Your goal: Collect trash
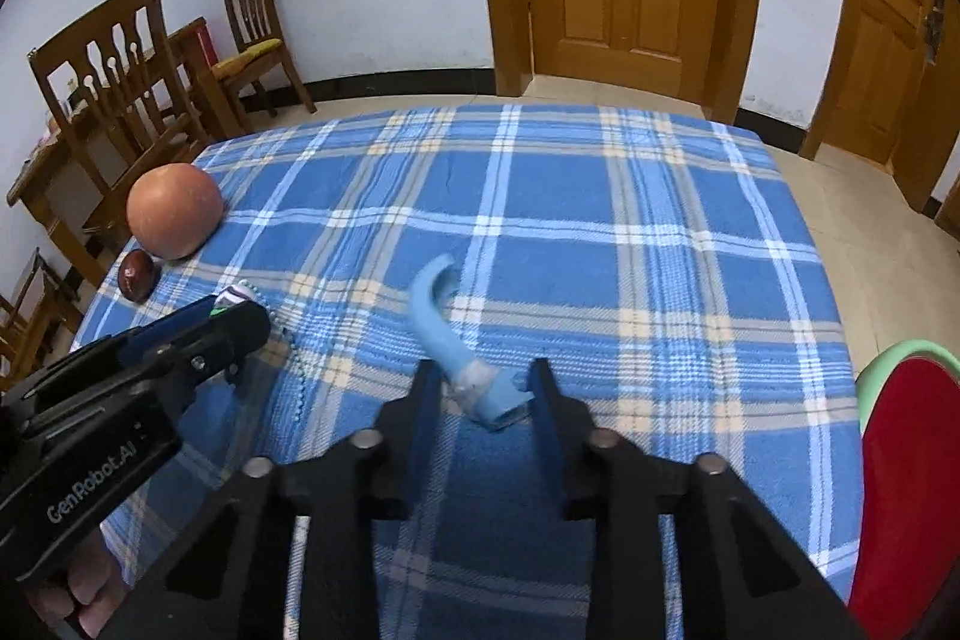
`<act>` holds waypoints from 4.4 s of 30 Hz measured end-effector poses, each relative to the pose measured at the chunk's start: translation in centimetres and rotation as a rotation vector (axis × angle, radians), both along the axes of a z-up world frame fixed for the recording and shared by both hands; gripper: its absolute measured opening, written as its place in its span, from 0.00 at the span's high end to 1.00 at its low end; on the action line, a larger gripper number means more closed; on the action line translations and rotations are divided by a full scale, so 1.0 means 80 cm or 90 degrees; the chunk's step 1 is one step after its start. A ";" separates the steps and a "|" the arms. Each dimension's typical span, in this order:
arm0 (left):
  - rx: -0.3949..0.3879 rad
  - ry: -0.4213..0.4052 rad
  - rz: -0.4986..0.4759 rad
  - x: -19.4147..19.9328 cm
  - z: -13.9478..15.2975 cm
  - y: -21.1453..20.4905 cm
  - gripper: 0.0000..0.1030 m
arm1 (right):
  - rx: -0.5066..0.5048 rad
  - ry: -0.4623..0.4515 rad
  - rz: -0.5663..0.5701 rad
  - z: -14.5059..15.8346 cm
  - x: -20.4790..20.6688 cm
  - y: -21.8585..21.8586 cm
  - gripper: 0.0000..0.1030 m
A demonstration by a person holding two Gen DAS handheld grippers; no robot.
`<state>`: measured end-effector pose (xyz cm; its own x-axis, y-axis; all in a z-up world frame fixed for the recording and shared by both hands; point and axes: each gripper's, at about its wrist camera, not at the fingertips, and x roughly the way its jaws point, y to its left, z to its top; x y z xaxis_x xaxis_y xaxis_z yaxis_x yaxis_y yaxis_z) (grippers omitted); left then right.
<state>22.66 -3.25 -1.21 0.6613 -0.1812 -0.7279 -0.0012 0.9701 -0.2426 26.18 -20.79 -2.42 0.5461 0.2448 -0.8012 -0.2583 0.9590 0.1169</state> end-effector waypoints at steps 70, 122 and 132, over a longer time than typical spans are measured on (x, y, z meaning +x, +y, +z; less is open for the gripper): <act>-0.005 -0.038 -0.391 -0.073 0.040 -0.334 0.72 | 0.156 -0.035 -0.418 0.015 -0.233 -0.335 0.54; 0.080 -0.093 -0.070 -0.266 0.114 -0.027 0.26 | 0.084 -0.164 -0.214 0.121 -0.351 -0.087 0.00; 0.078 -0.113 -0.017 -0.290 0.119 0.007 0.19 | 0.077 -0.181 -0.205 0.123 -0.365 -0.057 0.00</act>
